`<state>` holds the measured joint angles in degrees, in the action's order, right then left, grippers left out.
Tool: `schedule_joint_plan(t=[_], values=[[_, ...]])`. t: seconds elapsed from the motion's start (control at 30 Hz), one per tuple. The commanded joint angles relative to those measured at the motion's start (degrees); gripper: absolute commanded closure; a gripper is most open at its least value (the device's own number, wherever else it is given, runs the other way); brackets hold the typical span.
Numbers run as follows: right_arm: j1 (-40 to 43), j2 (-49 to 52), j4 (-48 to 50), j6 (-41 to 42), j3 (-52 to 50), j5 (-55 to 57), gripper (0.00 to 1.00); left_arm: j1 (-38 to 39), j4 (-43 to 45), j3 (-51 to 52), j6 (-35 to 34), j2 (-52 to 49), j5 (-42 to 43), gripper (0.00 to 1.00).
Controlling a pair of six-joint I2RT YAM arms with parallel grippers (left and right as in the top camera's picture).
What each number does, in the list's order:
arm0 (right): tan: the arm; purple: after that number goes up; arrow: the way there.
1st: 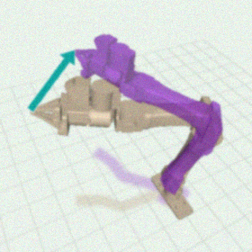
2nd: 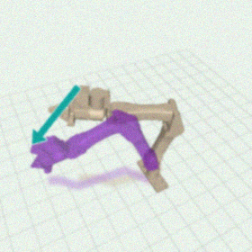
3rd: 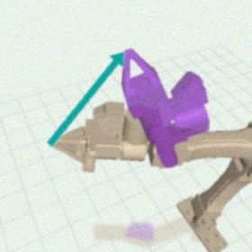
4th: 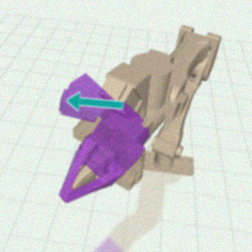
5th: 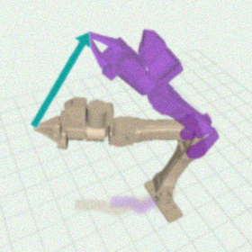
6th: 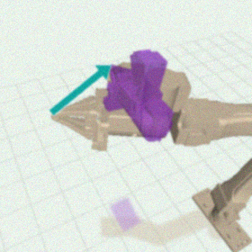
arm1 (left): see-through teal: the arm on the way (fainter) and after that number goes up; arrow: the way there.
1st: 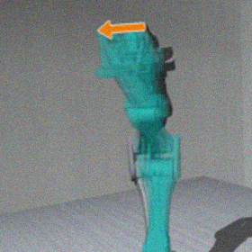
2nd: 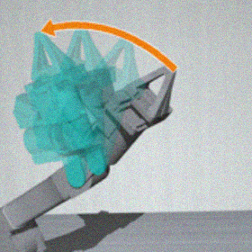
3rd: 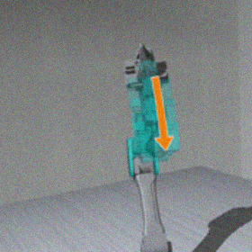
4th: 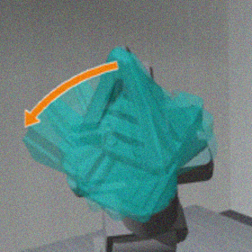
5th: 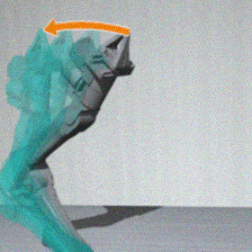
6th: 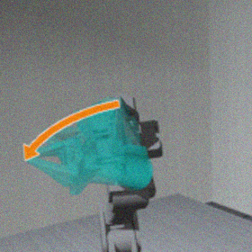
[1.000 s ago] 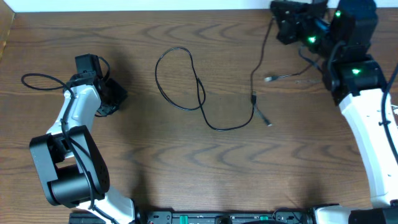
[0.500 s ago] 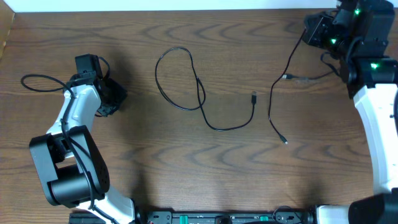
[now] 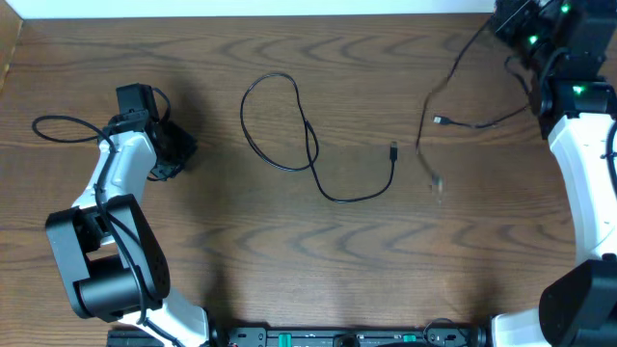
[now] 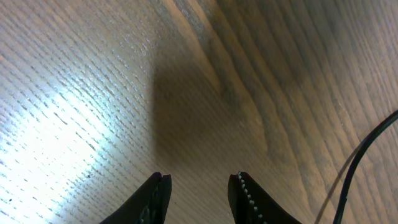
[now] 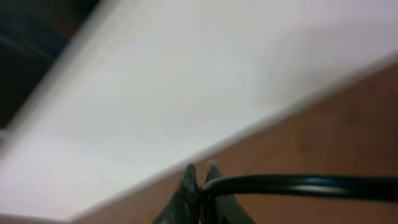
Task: Untangle cables
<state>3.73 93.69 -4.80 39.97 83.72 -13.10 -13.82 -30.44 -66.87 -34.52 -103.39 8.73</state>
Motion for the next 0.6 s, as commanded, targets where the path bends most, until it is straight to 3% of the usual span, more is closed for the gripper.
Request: schedule_joint_plan(t=[0.0,0.1,0.2,0.57], values=[[1.09,-0.28,8.59,1.25,0.44,-0.57,0.99,-0.2,-0.17,0.33,-0.13,-0.39,-0.13,0.64],[1.68,-0.28,16.28,0.68,0.44,-1.18,0.99,-0.2,-0.17,0.33,-0.13,-0.39,-0.13,0.65],[2.69,-0.28,16.55,0.68,0.44,-0.28,0.99,-0.2,-0.17,0.33,-0.13,-0.39,-0.13,0.64],[8.41,4.79,-10.82,3.58,0.44,8.33,0.99,-0.2,-0.17,0.33,-0.13,-0.39,-0.13,0.64]])
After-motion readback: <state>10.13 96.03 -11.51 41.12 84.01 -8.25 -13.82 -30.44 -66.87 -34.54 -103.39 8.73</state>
